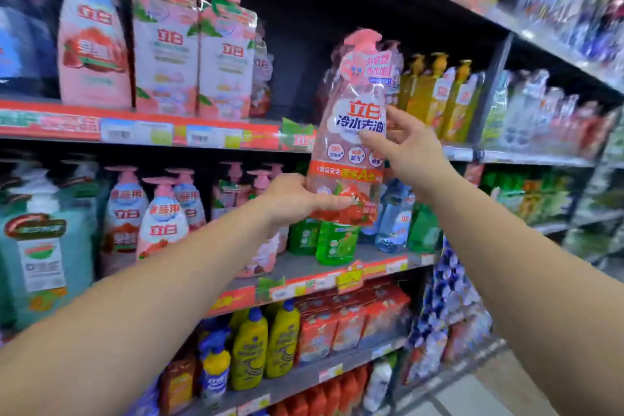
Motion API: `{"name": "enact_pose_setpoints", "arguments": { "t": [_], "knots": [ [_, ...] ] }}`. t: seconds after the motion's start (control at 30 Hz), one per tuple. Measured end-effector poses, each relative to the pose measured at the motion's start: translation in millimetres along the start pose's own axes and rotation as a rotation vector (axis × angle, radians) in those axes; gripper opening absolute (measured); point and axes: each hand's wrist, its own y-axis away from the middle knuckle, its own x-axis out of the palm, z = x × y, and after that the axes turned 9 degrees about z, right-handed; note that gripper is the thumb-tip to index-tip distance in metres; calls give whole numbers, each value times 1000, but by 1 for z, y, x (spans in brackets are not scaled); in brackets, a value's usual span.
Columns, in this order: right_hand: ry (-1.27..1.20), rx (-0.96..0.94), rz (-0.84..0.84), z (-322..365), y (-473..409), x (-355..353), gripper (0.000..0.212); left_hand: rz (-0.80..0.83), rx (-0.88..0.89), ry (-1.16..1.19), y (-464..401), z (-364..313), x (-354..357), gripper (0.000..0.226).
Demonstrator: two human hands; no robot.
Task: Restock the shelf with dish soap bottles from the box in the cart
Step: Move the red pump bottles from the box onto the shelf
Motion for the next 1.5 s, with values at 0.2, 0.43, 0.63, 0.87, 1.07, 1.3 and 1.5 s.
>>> {"name": "enact_pose_setpoints", "arguments": {
  "t": [0.2, 0.43, 0.63, 0.87, 1.07, 1.3, 1.5],
  "knots": [
    [15, -43, -68, -13, -76, -49, 19, -13, 106, -133, -92, -43, -6, 46],
    [-3, -95, -89, -32, -151, -94, 39, -33, 210, -225, -186, -77, -6, 58],
    [-20, -200, -63, -73, -218, -125, 47, -93, 202, -287, -256, -92, 0, 38],
    [-7, -205, 42, -139, -293, -158, 54, -217, 29, -392, -336, -85, 27, 86],
    [-15, -160, 34, -190, -316, -187, 40, -261, -75, -435, -377, -79, 62, 73],
    [483, -312, -94, -210, -318, -209, 67, -343, -60, -516, -404, -83, 90, 47],
    [575, -266, -179, -218, -312, -216, 78, -300, -125, -508, -410, -86, 92, 50]
  ]
}}
